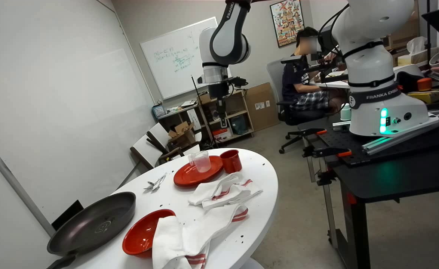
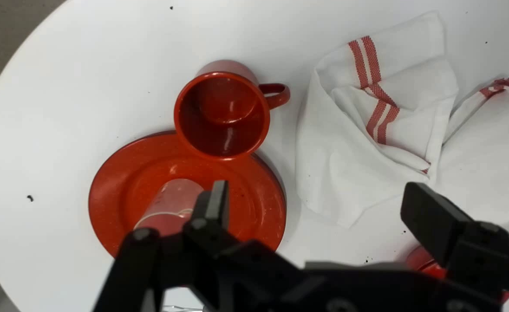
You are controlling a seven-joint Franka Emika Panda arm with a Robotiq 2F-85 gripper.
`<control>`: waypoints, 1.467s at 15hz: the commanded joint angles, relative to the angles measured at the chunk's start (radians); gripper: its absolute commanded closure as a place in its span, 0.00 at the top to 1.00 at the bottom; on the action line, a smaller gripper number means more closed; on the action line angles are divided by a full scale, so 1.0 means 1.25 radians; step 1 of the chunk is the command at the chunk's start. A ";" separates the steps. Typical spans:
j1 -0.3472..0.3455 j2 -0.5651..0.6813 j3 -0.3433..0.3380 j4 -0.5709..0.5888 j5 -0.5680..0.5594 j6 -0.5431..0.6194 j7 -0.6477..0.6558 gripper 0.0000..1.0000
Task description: Put the red mug on top of the red and white towel on the right
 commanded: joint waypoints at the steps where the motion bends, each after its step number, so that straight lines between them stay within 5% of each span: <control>1: -0.033 0.101 0.047 0.059 0.045 0.007 -0.039 1.00; 22: -0.130 0.371 0.138 0.202 -0.031 0.044 0.011 1.00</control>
